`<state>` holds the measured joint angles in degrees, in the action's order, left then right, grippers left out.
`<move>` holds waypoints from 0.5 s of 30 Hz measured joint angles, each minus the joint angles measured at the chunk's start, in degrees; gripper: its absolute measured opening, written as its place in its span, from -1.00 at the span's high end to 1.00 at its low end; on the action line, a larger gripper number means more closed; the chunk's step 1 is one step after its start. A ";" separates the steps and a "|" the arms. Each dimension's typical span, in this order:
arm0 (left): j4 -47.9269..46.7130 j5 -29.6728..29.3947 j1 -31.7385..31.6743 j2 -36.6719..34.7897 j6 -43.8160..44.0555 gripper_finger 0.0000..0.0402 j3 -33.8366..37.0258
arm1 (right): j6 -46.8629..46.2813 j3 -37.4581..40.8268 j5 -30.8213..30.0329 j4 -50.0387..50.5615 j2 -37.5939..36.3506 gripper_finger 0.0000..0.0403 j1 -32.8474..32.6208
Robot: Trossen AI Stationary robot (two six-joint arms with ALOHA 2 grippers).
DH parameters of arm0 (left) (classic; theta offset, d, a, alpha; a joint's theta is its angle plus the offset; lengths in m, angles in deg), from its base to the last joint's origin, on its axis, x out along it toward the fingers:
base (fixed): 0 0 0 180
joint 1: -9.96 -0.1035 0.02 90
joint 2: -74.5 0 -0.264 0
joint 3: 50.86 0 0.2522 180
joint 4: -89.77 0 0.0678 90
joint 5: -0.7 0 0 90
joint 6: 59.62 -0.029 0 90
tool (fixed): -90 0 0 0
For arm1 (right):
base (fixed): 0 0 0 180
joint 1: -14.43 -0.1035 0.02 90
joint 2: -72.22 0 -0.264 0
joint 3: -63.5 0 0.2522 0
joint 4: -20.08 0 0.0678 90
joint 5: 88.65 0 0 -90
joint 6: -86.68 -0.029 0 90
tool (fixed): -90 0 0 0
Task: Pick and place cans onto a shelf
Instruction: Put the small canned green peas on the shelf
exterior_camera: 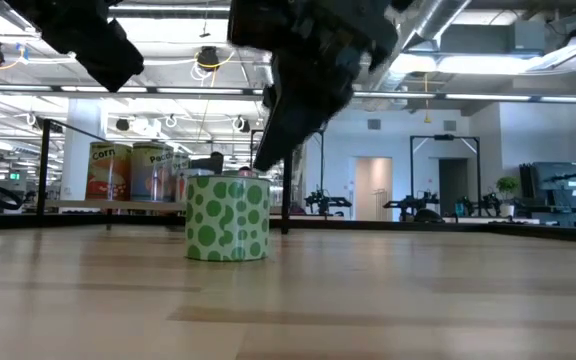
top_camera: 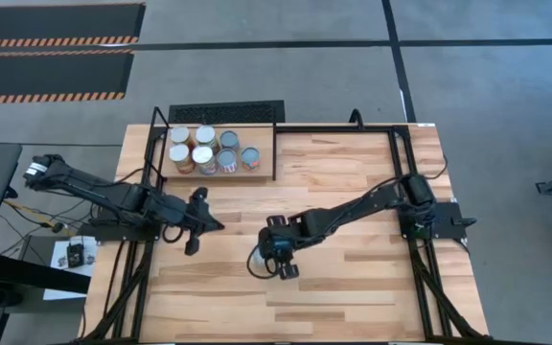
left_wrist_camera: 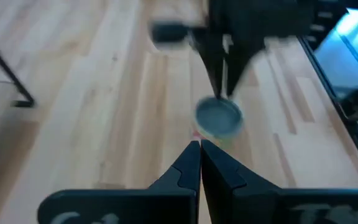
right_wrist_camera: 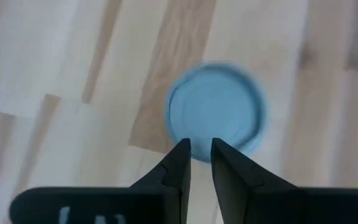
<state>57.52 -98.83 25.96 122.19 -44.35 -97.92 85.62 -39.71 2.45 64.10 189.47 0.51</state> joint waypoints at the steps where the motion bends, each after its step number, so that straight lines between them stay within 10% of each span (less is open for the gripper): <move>1: -0.12 0.74 0.34 0.36 -0.03 1.00 0.00 | 0.01 -0.43 -0.20 0.73 -0.77 0.58 0.10; 15: 15.19 1.82 7.69 13.07 -2.70 1.00 -0.09 | -12.42 11.71 -3.03 -5.20 -16.58 0.93 0.63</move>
<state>72.71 -97.01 33.65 135.26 -47.05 -98.00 73.20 -28.00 -0.58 58.90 172.90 1.14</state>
